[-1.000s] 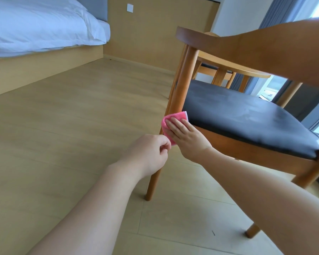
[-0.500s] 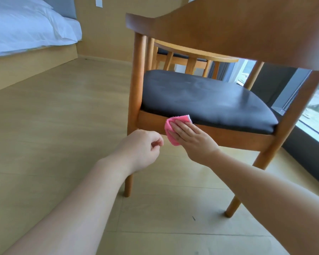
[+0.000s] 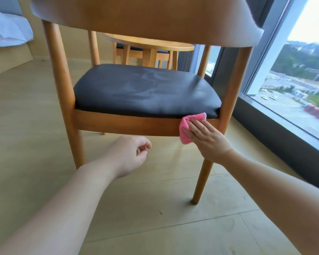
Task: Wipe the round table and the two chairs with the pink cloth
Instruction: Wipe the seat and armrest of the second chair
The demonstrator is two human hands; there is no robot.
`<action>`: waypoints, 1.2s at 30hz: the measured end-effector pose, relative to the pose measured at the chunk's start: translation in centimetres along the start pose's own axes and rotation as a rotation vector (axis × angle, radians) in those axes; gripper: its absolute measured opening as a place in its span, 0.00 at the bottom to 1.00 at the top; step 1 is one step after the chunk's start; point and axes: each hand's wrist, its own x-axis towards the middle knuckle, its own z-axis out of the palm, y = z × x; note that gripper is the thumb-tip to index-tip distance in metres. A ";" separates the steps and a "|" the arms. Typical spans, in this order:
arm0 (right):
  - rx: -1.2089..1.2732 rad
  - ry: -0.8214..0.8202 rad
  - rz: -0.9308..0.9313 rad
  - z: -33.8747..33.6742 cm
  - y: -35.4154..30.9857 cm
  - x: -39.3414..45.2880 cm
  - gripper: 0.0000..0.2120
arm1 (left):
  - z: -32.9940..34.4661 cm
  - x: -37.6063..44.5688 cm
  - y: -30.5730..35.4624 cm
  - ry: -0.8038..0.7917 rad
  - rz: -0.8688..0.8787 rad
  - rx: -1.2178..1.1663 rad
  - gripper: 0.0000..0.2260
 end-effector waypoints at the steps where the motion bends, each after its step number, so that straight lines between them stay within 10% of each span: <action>1: -0.007 -0.020 0.027 0.2 0.6 -1.0 0.35 | 0.4 0.3 0.4 -0.001 0.003 -0.003 0.08; 14: 0.041 -0.053 0.198 1.3 0.5 -4.0 0.41 | 1.1 1.2 0.7 0.011 -0.052 0.002 0.08; 36: 0.116 0.015 0.028 -4.9 -12.2 15.1 0.32 | -8.1 -5.9 -11.1 0.189 -0.248 -0.020 0.05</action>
